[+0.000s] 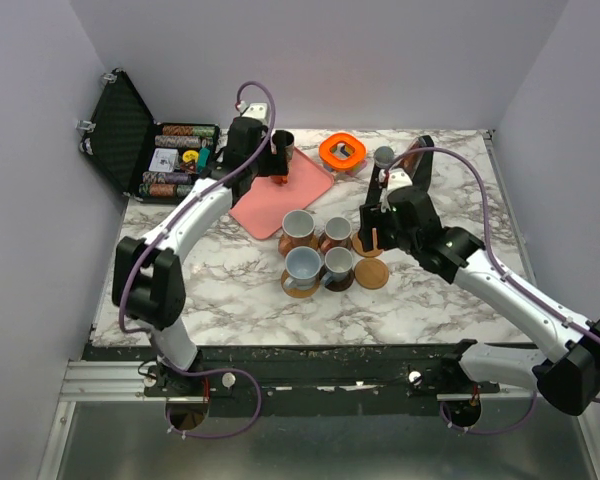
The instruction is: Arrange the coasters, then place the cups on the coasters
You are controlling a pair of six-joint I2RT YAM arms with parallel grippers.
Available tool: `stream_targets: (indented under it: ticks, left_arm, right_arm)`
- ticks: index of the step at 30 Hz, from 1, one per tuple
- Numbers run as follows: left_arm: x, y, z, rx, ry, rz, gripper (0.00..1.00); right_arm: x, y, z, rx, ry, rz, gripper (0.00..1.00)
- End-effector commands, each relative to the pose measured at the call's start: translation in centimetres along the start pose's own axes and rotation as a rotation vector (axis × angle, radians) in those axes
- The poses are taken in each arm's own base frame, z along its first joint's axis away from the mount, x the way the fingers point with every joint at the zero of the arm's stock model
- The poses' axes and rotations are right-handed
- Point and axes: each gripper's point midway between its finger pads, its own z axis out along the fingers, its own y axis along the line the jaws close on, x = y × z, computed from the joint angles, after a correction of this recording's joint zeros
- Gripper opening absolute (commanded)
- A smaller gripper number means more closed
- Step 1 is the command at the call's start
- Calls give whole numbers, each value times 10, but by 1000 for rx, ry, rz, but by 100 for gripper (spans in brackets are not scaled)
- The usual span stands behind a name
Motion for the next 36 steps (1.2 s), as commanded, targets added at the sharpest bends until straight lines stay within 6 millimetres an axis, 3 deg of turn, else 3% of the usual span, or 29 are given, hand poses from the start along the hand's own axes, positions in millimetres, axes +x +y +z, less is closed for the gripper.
stream_targets:
  ticks: [1,8,13,19,26,36]
  left_arm:
    - [-1,-11,45,-54,27,3,90]
    - [5,-22,108,-116,67,106,73]
    - [14,-22,140,-154,87,157,68]
    - [22,-22,162,-163,83,153,60]
    - [31,-15,183,-190,83,131,55]
    - [39,1,201,-236,78,115,51]
  right_arm:
    - [-3,-9,-12,27,-44,25,79]
    - [-3,-11,-27,4,-85,44,78]
    - [4,-13,-30,4,-89,47,78]
    - [15,-16,-27,10,-70,43,78]
    - [13,-9,-29,-28,-88,55,77]
    - [14,-8,-26,-29,-80,55,77]
